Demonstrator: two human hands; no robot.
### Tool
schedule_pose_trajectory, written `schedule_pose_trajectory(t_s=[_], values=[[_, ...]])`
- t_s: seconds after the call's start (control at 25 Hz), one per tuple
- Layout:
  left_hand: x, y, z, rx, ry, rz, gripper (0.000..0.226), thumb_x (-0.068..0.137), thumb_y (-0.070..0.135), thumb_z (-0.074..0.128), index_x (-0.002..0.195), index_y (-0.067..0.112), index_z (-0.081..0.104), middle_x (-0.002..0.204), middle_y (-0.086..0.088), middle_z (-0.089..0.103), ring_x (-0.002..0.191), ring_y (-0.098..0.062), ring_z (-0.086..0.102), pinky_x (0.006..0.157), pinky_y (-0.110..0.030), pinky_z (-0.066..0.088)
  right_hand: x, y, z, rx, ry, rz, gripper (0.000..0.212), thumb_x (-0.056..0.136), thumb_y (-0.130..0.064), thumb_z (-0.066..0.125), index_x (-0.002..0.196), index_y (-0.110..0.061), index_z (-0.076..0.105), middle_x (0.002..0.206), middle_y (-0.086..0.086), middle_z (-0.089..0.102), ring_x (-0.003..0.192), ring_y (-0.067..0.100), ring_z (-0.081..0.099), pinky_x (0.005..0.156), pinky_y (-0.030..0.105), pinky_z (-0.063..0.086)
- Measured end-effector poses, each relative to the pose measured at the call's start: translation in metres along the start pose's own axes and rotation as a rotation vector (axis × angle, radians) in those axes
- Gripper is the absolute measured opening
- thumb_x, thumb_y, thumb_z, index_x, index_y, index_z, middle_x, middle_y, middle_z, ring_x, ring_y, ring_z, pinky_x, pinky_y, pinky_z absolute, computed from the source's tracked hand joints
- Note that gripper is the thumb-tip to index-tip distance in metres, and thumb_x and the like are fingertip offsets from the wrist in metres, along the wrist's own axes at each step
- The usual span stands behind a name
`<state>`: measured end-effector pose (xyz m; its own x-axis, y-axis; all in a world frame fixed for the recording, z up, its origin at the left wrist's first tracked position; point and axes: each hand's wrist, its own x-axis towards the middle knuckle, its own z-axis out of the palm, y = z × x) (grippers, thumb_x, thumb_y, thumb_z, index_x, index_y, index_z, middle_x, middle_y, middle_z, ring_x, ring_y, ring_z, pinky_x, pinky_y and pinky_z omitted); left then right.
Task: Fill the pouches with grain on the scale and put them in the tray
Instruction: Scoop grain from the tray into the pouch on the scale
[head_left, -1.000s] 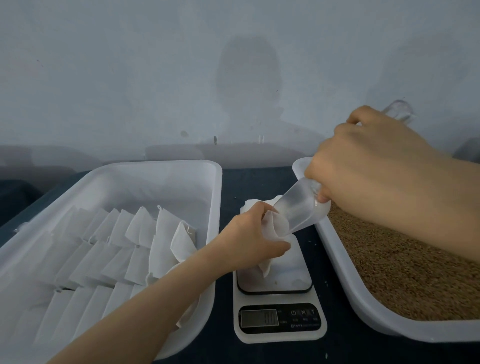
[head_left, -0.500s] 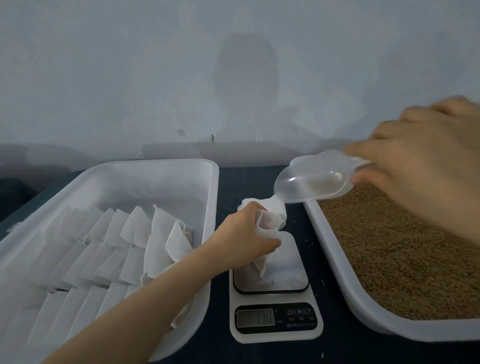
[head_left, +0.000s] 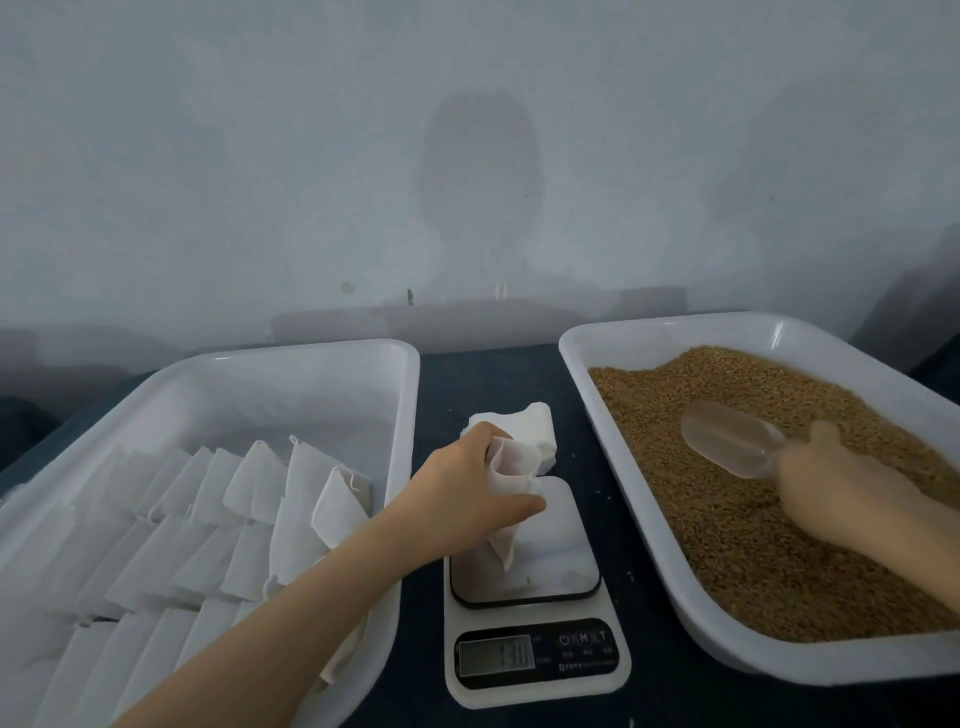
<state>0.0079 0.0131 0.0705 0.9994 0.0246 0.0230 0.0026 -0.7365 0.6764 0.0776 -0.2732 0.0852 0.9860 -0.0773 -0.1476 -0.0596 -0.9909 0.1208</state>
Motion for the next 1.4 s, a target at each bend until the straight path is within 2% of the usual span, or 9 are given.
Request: schedule_pose_trajectory(t_s=[0.12, 0.2, 0.32, 0.44, 0.6, 0.8, 1.0, 1.2, 1.4], values=[[0.002, -0.001, 0.001, 0.004, 0.0, 0.001, 0.048, 0.076, 0.045, 0.071, 0.114, 0.033, 0.044, 0.102, 0.014, 0.056, 0.084, -0.002, 0.056, 0.062, -0.013, 0.042, -0.009, -0.002, 0.006, 0.171, -0.029, 0.015, 0.043, 0.096, -0.005, 0.037, 0.138, -0.006, 0.029, 0.105, 0.01, 0.047, 0.078, 0.026, 0.057, 0.072, 0.033, 0.048], [0.002, -0.001, 0.001, 0.005, -0.001, -0.001, 0.047, 0.076, 0.045, 0.071, 0.112, 0.034, 0.043, 0.1, 0.016, 0.056, 0.084, -0.003, 0.056, 0.062, -0.013, 0.043, -0.013, -0.005, 0.009, 0.27, -0.047, -0.001, 0.037, 0.097, -0.011, 0.033, 0.134, -0.009, 0.03, 0.096, 0.012, 0.053, 0.076, 0.028, 0.057, 0.066, 0.036, 0.044], [0.002, -0.001, 0.001, 0.013, -0.001, -0.001, 0.046, 0.076, 0.045, 0.071, 0.11, 0.034, 0.043, 0.098, 0.017, 0.055, 0.084, -0.003, 0.056, 0.06, -0.012, 0.041, -0.016, -0.013, 0.017, 0.296, -0.061, -0.056, 0.031, 0.1, -0.015, 0.032, 0.129, -0.006, 0.032, 0.105, 0.015, 0.051, 0.079, 0.028, 0.055, 0.063, 0.036, 0.04], [0.002, -0.001, 0.001, 0.014, -0.005, 0.002, 0.047, 0.076, 0.045, 0.071, 0.112, 0.034, 0.042, 0.1, 0.016, 0.056, 0.084, -0.003, 0.057, 0.06, -0.012, 0.041, -0.026, -0.021, 0.012, 0.301, -0.096, -0.11, 0.022, 0.099, -0.014, 0.035, 0.121, -0.011, 0.033, 0.094, 0.019, 0.056, 0.074, 0.027, 0.055, 0.059, 0.034, 0.036], [0.001, -0.002, 0.0, 0.009, -0.01, 0.006, 0.046, 0.076, 0.045, 0.071, 0.111, 0.034, 0.043, 0.098, 0.018, 0.055, 0.084, -0.002, 0.056, 0.062, -0.013, 0.042, -0.025, -0.024, 0.013, 0.246, -0.12, -0.19, 0.025, 0.099, -0.025, 0.041, 0.108, -0.003, 0.049, 0.109, 0.016, 0.053, 0.089, 0.026, 0.057, 0.076, 0.033, 0.047], [0.002, -0.002, 0.001, 0.001, -0.015, 0.007, 0.047, 0.076, 0.045, 0.071, 0.113, 0.034, 0.043, 0.1, 0.017, 0.056, 0.084, -0.003, 0.057, 0.061, -0.013, 0.042, -0.024, -0.007, -0.001, 0.414, -0.275, -0.253, 0.03, 0.098, -0.037, 0.045, 0.091, -0.014, 0.063, 0.055, -0.002, 0.059, 0.044, 0.008, 0.053, 0.047, 0.02, 0.044], [0.002, -0.003, 0.001, 0.009, -0.022, 0.007, 0.05, 0.077, 0.045, 0.071, 0.116, 0.033, 0.043, 0.105, 0.013, 0.056, 0.086, -0.004, 0.057, 0.063, -0.013, 0.043, -0.013, 0.013, -0.005, 0.569, -0.351, -0.226, 0.021, 0.089, -0.04, 0.059, 0.095, -0.021, 0.064, 0.051, -0.002, 0.064, 0.043, 0.006, 0.057, 0.047, 0.017, 0.046], [0.002, -0.004, 0.001, 0.005, -0.028, 0.011, 0.048, 0.077, 0.044, 0.071, 0.115, 0.033, 0.043, 0.105, 0.014, 0.056, 0.087, -0.004, 0.057, 0.066, -0.015, 0.046, -0.001, 0.029, 0.003, 0.49, -0.134, -0.222, 0.018, 0.08, -0.032, 0.071, 0.092, -0.026, 0.059, 0.064, 0.003, 0.068, 0.039, 0.008, 0.058, 0.041, 0.016, 0.043], [0.002, -0.004, 0.001, -0.019, -0.026, 0.012, 0.048, 0.076, 0.044, 0.07, 0.114, 0.033, 0.043, 0.105, 0.014, 0.057, 0.088, -0.005, 0.058, 0.069, -0.018, 0.048, 0.001, 0.036, -0.009, 0.38, 0.148, -0.289, 0.015, 0.078, -0.035, 0.071, 0.087, -0.034, 0.059, 0.084, -0.016, 0.062, 0.063, -0.001, 0.057, 0.047, 0.012, 0.035]])
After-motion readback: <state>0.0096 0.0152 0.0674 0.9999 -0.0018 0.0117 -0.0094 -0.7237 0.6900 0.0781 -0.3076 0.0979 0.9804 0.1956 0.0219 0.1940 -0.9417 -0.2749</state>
